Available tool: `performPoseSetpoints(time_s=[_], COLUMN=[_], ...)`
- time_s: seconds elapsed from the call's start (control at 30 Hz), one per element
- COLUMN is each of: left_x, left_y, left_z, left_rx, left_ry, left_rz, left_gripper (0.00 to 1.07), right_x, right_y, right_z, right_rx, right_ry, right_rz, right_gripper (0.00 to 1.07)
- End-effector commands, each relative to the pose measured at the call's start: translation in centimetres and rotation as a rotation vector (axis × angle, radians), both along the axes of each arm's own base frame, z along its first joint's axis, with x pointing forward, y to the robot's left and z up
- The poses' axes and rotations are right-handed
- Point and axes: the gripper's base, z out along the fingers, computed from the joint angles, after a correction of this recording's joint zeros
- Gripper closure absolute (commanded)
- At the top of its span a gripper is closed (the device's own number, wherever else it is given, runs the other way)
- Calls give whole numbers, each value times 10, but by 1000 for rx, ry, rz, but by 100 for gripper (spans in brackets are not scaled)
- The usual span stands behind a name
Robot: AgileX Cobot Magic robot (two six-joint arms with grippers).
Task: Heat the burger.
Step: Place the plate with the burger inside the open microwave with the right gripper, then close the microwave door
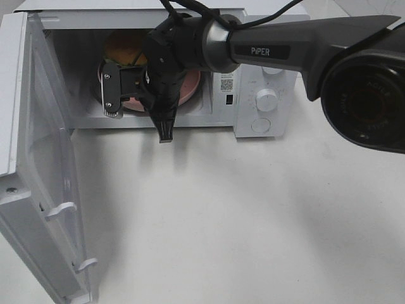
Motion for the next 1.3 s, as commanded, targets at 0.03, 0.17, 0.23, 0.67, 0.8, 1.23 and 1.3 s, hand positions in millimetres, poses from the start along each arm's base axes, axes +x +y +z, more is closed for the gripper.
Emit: performPoseSetpoints(time_s=[0.03, 0.17, 0.23, 0.67, 0.8, 1.23, 1.3], left_x=[-2, -2, -2, -2, -2, -2, -2], left_y=[0, 0, 0, 0, 0, 0, 0], left_z=[-1, -1, -1, -1, -1, -1, -1], left_rx=[2, 2, 2, 2, 2, 2, 2], left_ry=[-13, -12, -12, -12, -12, -12, -12], left_rz=[4, 4, 4, 4, 4, 4, 4], left_gripper=[7, 7, 7, 7, 7, 7, 7], right_x=[9, 11, 11, 12, 12, 2, -1], right_y=[4, 2, 2, 4, 3, -3, -4], right_z=[11, 9, 8, 5, 5, 6, 8], right_rx=[47, 43, 41, 63, 59, 70, 81], right_ry=[-72, -72, -72, -78, -72, -63, -74], right_rz=[15, 13, 17, 13, 8, 13, 24], right_gripper=[107, 107, 106, 68, 61, 39, 36])
